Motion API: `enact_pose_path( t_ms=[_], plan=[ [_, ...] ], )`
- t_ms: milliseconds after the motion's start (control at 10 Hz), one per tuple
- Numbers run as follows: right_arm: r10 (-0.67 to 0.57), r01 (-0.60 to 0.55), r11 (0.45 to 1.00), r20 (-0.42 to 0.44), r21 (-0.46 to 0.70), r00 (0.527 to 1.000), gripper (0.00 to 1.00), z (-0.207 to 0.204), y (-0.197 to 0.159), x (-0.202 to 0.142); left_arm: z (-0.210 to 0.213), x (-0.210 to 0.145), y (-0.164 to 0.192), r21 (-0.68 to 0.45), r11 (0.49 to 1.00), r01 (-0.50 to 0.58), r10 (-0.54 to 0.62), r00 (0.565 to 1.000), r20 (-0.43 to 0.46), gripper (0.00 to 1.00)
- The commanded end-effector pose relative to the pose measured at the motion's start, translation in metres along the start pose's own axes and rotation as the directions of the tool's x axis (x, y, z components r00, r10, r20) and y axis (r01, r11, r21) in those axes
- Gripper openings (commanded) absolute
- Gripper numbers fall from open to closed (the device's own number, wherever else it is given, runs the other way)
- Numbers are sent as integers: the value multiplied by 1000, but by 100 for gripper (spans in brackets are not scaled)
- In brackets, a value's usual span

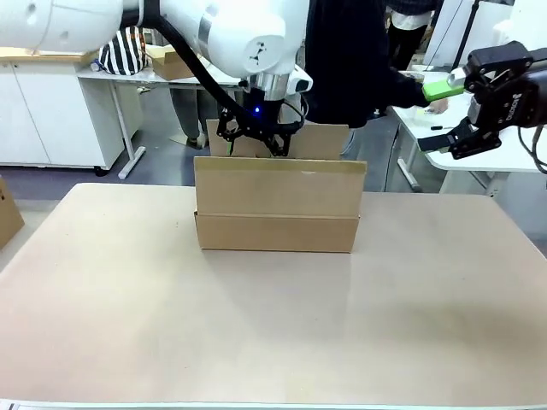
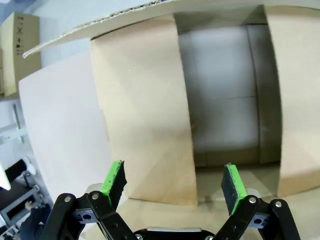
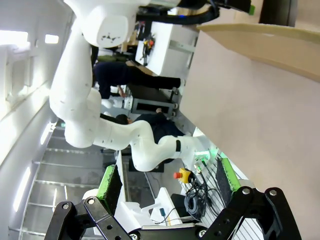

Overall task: Pack the gift set into the box.
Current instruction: Place both hands on the side flaps of the Package Box and spread them outward.

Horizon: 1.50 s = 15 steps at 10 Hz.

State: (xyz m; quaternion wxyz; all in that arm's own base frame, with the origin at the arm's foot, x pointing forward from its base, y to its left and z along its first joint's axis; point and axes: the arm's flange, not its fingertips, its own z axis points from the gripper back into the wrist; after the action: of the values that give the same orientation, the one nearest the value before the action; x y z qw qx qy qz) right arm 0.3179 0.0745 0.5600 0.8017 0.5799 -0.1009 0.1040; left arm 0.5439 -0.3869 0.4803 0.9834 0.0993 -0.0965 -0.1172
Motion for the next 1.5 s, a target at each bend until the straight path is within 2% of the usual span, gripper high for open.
enact_pose_path(
  t_ms=[0,200,800,1200,1400],
  plan=[
    [27,-28,999,11,28,1000,100,-2,0,2,-6,3,-7,98,995,-30,31,999,-12,100],
    [27,-28,999,11,28,1000,100,-2,0,2,-17,2,-13,187,981,-55,63,997,-37,100],
    [27,-28,999,11,28,1000,100,-2,0,2,-31,5,-39,208,978,-16,31,997,-69,100],
    [27,-28,999,11,28,1000,100,-2,0,2,-37,12,-44,153,987,-50,58,997,-50,100],
    [27,-28,999,11,28,1000,100,-2,0,2,-42,14,-46,172,983,-67,74,997,-36,100]
  ],
)
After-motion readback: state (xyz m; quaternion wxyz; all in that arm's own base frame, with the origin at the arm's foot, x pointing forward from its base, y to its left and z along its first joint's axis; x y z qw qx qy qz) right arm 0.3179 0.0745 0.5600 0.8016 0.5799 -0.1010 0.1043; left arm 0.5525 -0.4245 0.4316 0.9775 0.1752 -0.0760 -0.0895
